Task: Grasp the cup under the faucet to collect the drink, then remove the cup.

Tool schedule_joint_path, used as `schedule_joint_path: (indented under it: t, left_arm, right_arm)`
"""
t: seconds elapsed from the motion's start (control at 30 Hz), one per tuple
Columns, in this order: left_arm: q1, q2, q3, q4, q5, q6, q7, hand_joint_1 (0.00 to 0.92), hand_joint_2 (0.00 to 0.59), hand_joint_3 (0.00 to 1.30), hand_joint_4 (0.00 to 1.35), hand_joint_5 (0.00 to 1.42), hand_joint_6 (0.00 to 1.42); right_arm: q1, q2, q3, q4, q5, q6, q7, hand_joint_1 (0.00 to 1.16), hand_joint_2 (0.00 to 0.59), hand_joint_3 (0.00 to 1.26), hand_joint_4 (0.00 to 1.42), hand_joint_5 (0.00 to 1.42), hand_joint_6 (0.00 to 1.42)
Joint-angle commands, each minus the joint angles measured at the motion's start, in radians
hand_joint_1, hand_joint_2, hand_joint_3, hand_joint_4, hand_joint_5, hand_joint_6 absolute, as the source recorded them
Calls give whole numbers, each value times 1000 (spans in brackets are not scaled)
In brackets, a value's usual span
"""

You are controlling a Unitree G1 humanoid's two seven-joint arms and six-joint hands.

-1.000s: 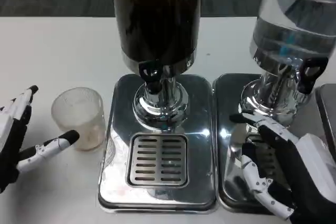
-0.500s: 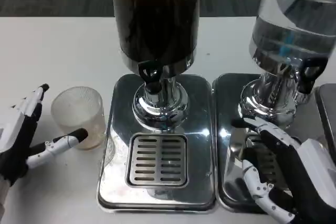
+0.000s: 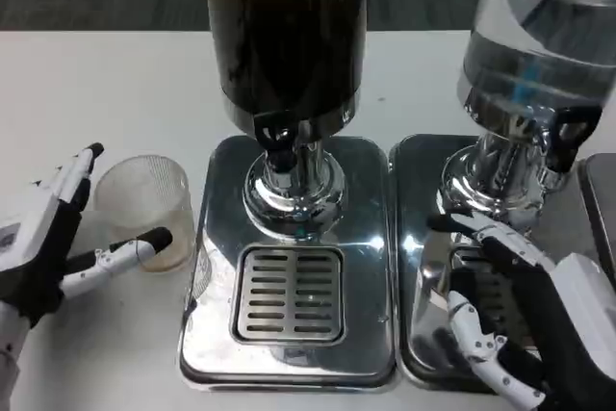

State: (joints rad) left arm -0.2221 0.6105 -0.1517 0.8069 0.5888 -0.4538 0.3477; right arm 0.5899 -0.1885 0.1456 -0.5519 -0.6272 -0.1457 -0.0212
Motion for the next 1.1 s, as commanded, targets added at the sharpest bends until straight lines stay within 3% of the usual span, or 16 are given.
schedule_joint_path:
  t: [0.03, 1.1]
  left_arm:
    - [-30, 8, -20, 28, 8, -22, 21, 23, 37, 0, 0, 38, 54]
    - [-97, -22, -77, 113, 3, -72, 26, 26, 44, 0, 0, 49, 56]
  right_arm:
    - [3, -1, -6, -10, 5, 3, -2, 446, 586, 280, 164, 134, 128]
    - [22, -18, -35, -17, 35, -3, 0, 433, 586, 285, 164, 134, 128]
